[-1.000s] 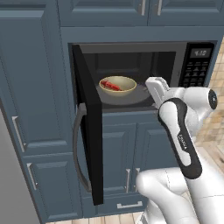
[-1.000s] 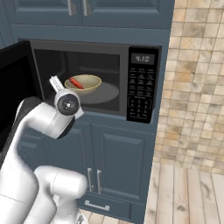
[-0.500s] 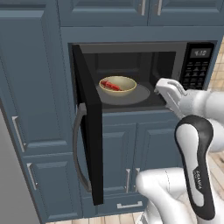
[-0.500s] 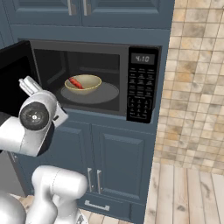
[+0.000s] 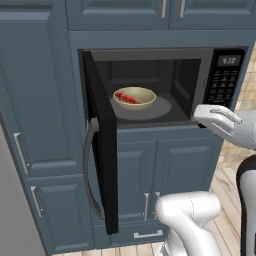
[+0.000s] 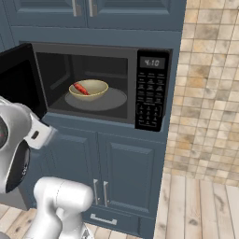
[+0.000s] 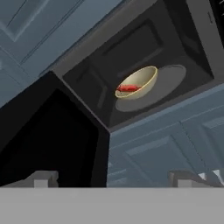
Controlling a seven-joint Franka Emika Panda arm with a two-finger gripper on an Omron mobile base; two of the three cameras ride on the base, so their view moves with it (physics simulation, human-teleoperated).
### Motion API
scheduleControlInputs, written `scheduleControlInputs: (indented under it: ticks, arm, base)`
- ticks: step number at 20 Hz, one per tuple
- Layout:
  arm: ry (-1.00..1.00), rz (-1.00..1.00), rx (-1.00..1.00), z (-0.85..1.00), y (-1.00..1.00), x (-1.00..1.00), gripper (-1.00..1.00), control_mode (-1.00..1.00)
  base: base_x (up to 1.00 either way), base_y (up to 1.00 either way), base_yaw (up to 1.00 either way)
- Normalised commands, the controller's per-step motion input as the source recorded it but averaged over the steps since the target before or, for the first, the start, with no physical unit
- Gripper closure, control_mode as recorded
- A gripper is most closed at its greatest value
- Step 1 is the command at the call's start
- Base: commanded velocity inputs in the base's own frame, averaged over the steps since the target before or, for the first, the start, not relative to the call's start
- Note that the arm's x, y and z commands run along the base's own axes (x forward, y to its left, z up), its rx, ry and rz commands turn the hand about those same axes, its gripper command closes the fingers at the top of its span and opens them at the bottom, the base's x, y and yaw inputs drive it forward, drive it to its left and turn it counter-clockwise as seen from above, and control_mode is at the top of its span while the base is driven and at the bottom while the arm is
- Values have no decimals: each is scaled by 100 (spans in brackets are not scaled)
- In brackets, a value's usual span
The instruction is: Remove the peach from the bowl and place it on the small plate. Then place the bowl with only the fish in the microwave, close the door, and press the start button to microwave the fish.
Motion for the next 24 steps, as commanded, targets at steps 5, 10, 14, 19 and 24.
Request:
scheduleControlInputs:
  ticks: [5, 10, 14, 19, 24]
  arm:
    - [-16, 7, -35, -6, 36, -100, -100, -100]
    - [-23, 8, -42, -10, 53, -99, -100, -100]
    - [-21, 14, -49, -1, 69, -83, -100, -100]
    - [-14, 13, -54, -25, 92, -25, -100, -100]
    - [-4, 7, -46, -42, 98, 7, -100, -100]
  base:
    - [0, 0, 0]
    - [0, 0, 0]
    - [0, 0, 0]
    - [0, 0, 0]
    - [0, 0, 0]
